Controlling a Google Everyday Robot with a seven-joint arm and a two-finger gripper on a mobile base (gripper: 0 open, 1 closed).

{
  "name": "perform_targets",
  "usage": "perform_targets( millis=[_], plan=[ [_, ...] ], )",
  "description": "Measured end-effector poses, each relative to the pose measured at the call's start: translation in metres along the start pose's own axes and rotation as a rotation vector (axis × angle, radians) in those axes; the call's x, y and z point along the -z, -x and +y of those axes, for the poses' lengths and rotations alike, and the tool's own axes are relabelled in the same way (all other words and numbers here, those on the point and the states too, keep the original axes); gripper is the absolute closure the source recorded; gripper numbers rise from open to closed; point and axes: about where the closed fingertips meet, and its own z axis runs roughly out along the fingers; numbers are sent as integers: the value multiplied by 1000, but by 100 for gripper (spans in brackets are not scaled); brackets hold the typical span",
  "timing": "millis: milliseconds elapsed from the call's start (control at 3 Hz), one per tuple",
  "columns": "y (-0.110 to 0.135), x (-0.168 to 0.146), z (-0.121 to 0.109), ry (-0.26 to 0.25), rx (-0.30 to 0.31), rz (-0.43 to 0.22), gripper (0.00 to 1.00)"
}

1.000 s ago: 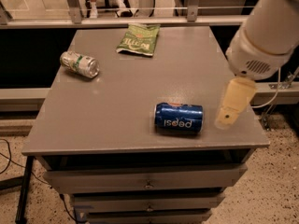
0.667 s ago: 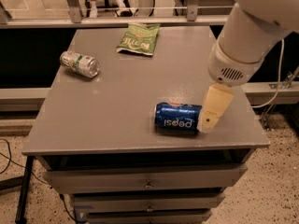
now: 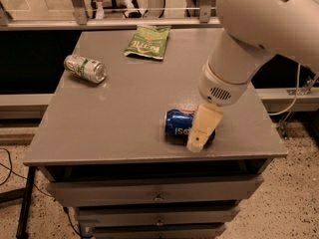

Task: Place pepsi can upright

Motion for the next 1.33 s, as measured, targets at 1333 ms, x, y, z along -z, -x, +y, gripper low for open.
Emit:
perform_targets(
  millis=[1333],
  plan=[
    [35, -44, 20, 105, 9, -67, 18]
  ],
)
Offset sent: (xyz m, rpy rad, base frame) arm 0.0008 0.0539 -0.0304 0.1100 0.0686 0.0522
